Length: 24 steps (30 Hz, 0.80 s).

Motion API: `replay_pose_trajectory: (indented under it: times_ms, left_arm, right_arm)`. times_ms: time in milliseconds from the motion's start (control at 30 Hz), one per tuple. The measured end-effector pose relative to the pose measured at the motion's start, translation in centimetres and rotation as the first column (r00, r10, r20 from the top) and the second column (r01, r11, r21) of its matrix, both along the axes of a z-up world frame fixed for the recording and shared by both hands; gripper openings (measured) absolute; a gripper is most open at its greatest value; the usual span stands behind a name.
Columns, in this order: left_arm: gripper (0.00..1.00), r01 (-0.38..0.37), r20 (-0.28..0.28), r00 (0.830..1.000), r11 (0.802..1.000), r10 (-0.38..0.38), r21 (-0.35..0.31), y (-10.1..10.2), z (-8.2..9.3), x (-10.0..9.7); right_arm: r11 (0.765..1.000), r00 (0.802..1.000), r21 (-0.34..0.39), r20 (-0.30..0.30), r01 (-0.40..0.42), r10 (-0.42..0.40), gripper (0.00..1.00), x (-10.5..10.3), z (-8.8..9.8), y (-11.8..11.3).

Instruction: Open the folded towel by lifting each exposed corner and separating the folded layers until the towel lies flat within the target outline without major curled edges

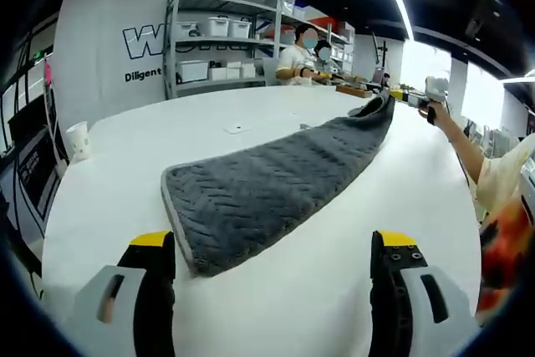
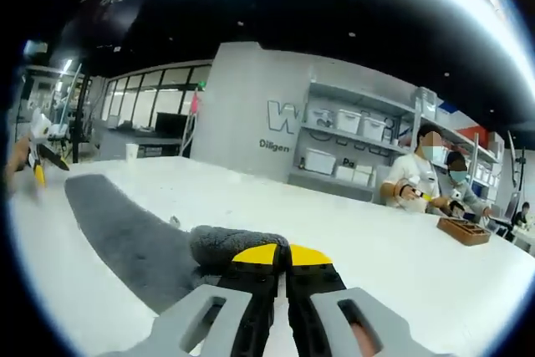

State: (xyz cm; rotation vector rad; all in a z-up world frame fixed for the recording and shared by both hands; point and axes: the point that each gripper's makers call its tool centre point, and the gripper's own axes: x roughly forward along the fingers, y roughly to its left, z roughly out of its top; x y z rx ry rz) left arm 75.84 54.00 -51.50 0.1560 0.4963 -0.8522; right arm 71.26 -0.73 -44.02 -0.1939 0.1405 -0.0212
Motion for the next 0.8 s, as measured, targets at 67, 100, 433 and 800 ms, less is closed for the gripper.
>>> replay_pose_trajectory:
  times_ms: [67, 100, 433, 800]
  left_arm:
    - [0.96, -0.001, 0.0, 1.0, 1.0, 0.001, 0.0, 0.0, 0.0, 0.1]
    - [0.96, -0.001, -0.001, 1.0, 1.0, 0.001, 0.0, 0.0, 0.0, 0.0]
    - [0.96, 0.005, -0.006, 1.0, 1.0, -0.005, 0.01, -0.2, -0.3, -0.2]
    - [0.96, 0.03, 0.004, 1.0, 0.999, -0.03, 0.037, -0.5, -0.5, -0.3]
  right_arm:
    - [1.0, 1.0, 0.011, -0.023, 0.015, -0.015, 0.0, -0.4, -0.8, -0.8]
    - [1.0, 0.999, 0.015, -0.048, 0.023, -0.022, 0.0, -0.6, -1.5, -1.2]
    - [0.999, 0.966, -0.028, -0.254, 0.032, -0.038, 0.0, -2.0, -7.9, -3.1]
    - [0.999, 0.955, -0.005, -0.294, 0.042, -0.041, 0.0, -2.1, -11.1, -3.6]
